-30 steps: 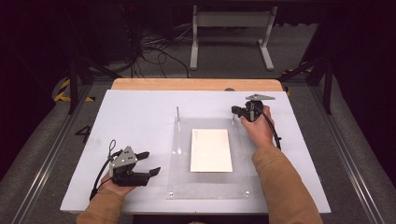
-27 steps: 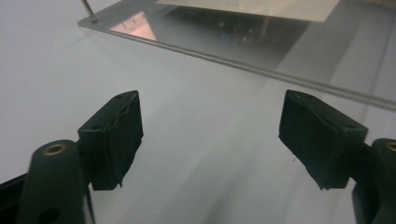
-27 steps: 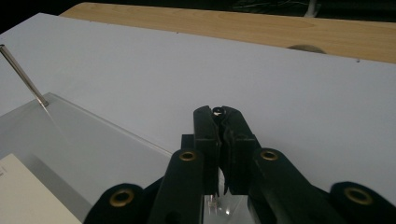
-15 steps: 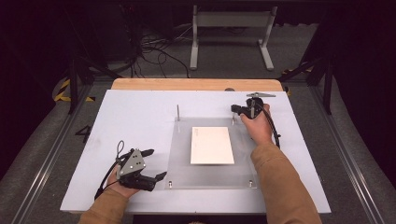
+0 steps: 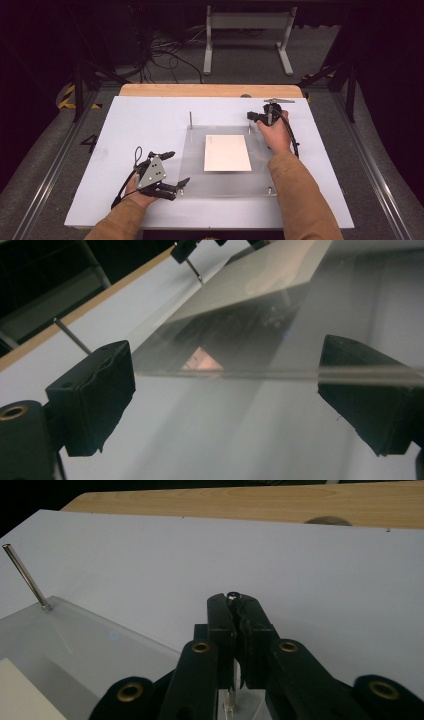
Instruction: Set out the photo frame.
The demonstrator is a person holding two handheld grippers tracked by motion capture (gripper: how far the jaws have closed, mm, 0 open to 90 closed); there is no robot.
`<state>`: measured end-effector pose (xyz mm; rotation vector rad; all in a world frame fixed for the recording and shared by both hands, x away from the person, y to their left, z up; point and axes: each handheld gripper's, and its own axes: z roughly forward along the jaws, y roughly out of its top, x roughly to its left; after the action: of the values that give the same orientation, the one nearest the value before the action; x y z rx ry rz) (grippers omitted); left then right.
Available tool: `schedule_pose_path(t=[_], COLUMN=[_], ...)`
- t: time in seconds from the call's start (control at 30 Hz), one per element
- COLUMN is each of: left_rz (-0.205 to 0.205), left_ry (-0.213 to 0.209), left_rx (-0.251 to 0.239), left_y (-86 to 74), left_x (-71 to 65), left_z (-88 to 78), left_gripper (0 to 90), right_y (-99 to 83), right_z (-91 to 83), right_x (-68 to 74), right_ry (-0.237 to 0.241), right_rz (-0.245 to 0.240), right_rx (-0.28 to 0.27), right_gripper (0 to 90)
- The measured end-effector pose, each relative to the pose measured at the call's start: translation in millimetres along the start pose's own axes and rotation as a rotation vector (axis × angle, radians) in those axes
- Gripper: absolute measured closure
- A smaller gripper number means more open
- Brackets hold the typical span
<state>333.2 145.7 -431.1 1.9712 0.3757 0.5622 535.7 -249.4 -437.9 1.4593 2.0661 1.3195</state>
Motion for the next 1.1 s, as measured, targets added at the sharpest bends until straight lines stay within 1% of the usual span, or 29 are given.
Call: schedule_pose_path(t=[0.07, 0.13, 0.17, 0.2, 0.23, 0.27, 0.3, 0.37, 0.4, 0.43, 0.47, 0.5, 0.53, 0.57, 0.6, 0.73, 0.83, 0.93, 1.0, 1.07, 1.1], left_rz=[0.01, 0.01, 0.015, 0.015, 0.022, 0.022, 0.03, 0.037, 0.032, 0.027, 0.024, 0.012, 0.012, 0.005, 0.008, 0.015, 0.024, 0.027, 0.031, 0.031, 0.031], left_ry=[-0.006, -0.013, -0.031, -0.031, -0.037, -0.037, -0.038, -0.039, -0.03, -0.031, -0.036, -0.04, -0.04, -0.034, -0.023, -0.011, -0.011, -0.011, -0.013, -0.015, -0.015], left_rx=[-0.013, -0.016, -0.025, -0.025, -0.035, -0.035, -0.045, -0.058, -0.065, -0.073, -0.079, -0.084, -0.084, -0.086, -0.079, -0.073, -0.072, -0.07, -0.063, -0.06, -0.061], left_y=[2.9, 3.3, 3.6, 3.6, 4.1, 4.1, 4.9, 5.9, 6.0, 6.5, 6.7, 7.6, 7.6, 8.7, 9.8, 10.4, 10.8, 10.7, 10.9, 10.6, 10.7], left_x=[-1.8, -2.5, -4.0, -4.0, -5.8, -5.8, -6.9, -7.7, -8.5, -8.4, -8.4, -8.5, -8.5, -9.1, -10.3, -11.7, -11.8, -11.7, -11.1, -11.3, -11.1], left_z=[3.4, 4.3, 5.6, 5.6, 6.8, 6.8, 8.0, 9.4, 10.1, 9.9, 9.7, 9.4, 9.4, 9.1, 8.9, 8.7, 8.6, 8.4, 8.0, 8.1, 8.2], left_gripper=[9.2, 9.9, 12.7, 14.7, 16.5, 17.7, 17.7, 22.4, 24.7, 27.7, 38.9, 42.5, 46.9, 48.5, 49.1, 50.9, 51.5, 51.9, 51.9, 51.9, 51.9], right_y=[0.4, 0.5, 0.4, 0.4, 0.4, 0.4, 0.4, 0.4, 0.3, 0.1, 0.0, 0.1, 0.1, 0.0, -0.1, -0.2, -0.3, 0.6, 2.9, 4.1, 4.0], right_z=[-0.4, -0.5, -0.3, -0.3, -0.2, -0.2, -0.1, 0.0, 0.1, 0.1, 0.1, 0.1, 0.1, 0.0, 0.1, 0.1, 0.0, 0.0, -1.4, -3.0, -3.8], right_x=[0.4, 0.6, 0.6, 0.6, 0.6, 0.6, 0.5, 0.2, -0.1, -0.3, -0.2, 0.0, 0.0, 0.1, -0.1, -0.4, -0.9, 0.1, 0.2, 2.4, 2.8], right_ry=[-0.002, -0.004, -0.004, -0.004, -0.004, -0.004, -0.004, -0.001, 0.0, 0.0, 0.0, -0.002, -0.002, -0.003, -0.002, 0.001, 0.006, 0.0, 0.006, -0.004, -0.004], right_rz=[-0.003, -0.003, 0.0, 0.0, 0.001, 0.001, 0.003, 0.006, 0.008, 0.009, 0.011, 0.013, 0.013, 0.018, 0.017, 0.015, 0.017, 0.014, 0.012, -0.006, -0.007], right_rx=[0.006, 0.009, 0.006, 0.006, 0.007, 0.007, 0.006, 0.007, 0.006, 0.006, 0.005, 0.006, 0.006, 0.006, 0.005, 0.005, 0.005, 0.009, 0.027, 0.037, 0.037], right_gripper=[86.0, 86.0, 86.0, 86.0, 86.0, 86.0, 86.0, 85.9, 85.9, 85.9, 85.9, 85.9, 85.9, 85.9, 85.8, 85.8, 85.7, 85.6, 85.1, 84.6, 84.0])
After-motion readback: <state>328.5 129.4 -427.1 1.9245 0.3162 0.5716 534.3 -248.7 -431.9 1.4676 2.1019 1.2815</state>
